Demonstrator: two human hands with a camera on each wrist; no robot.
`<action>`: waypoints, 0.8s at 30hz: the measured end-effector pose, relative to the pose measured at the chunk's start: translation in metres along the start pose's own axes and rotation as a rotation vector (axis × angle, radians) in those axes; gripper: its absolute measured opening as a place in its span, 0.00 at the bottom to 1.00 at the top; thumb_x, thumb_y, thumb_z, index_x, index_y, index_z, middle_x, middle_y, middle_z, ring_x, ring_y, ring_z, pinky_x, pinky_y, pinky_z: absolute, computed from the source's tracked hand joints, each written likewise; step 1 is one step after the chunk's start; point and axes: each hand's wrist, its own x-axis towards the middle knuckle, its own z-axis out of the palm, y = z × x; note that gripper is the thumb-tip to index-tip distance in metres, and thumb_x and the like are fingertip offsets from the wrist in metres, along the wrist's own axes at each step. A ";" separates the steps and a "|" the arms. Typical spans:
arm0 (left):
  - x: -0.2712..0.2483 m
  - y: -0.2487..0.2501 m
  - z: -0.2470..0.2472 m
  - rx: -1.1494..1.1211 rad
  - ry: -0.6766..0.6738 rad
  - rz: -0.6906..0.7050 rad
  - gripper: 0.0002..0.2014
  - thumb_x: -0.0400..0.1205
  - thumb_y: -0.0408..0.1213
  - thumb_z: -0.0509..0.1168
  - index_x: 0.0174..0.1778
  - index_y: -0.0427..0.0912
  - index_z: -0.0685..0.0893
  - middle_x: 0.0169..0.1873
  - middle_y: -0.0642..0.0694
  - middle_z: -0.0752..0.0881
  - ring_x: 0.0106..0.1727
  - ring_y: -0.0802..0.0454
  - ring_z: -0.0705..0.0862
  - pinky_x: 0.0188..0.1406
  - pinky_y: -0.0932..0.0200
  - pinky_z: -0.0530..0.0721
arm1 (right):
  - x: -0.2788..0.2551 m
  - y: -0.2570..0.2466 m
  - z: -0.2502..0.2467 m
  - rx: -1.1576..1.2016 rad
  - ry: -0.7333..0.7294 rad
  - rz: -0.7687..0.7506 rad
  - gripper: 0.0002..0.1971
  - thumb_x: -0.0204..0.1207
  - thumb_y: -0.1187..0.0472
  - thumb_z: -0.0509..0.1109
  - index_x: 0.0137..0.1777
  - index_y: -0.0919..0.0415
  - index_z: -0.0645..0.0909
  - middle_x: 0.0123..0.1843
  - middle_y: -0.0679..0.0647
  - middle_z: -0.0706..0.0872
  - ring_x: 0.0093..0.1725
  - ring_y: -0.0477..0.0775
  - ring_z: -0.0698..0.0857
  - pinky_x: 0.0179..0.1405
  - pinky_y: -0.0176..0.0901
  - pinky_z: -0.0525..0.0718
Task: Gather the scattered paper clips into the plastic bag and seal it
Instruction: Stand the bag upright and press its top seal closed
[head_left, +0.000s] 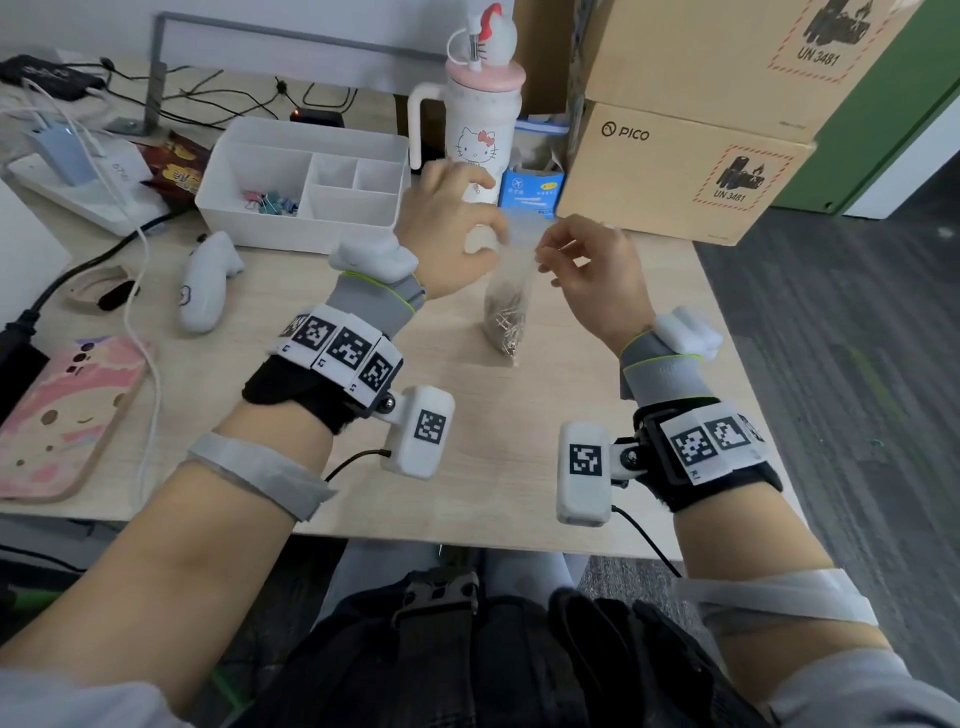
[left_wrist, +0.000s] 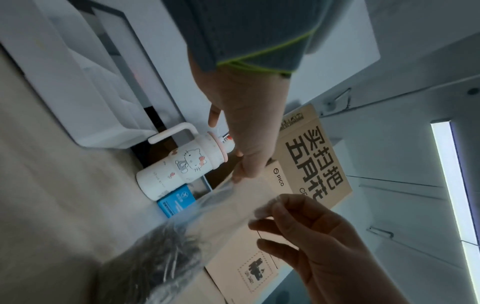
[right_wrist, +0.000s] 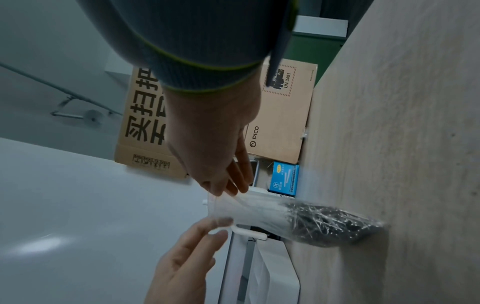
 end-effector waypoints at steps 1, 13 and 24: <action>0.001 -0.002 -0.004 0.041 -0.006 -0.004 0.19 0.72 0.51 0.55 0.45 0.47 0.88 0.62 0.45 0.80 0.68 0.39 0.70 0.59 0.48 0.72 | 0.000 0.000 -0.001 0.000 0.010 -0.003 0.04 0.73 0.70 0.65 0.40 0.64 0.81 0.31 0.45 0.81 0.32 0.41 0.82 0.40 0.52 0.87; -0.007 0.006 0.007 -0.430 0.130 -0.007 0.06 0.75 0.31 0.68 0.43 0.33 0.88 0.39 0.44 0.85 0.38 0.56 0.81 0.41 0.76 0.76 | -0.019 0.012 -0.003 0.299 0.142 0.137 0.12 0.72 0.73 0.69 0.54 0.63 0.80 0.37 0.53 0.85 0.40 0.56 0.86 0.41 0.41 0.88; -0.018 -0.011 0.023 -0.793 0.178 -0.229 0.04 0.73 0.31 0.72 0.41 0.40 0.85 0.29 0.59 0.86 0.31 0.67 0.82 0.40 0.69 0.80 | -0.021 0.010 0.000 0.578 0.105 0.336 0.05 0.71 0.70 0.74 0.36 0.61 0.83 0.37 0.59 0.85 0.43 0.57 0.82 0.57 0.56 0.84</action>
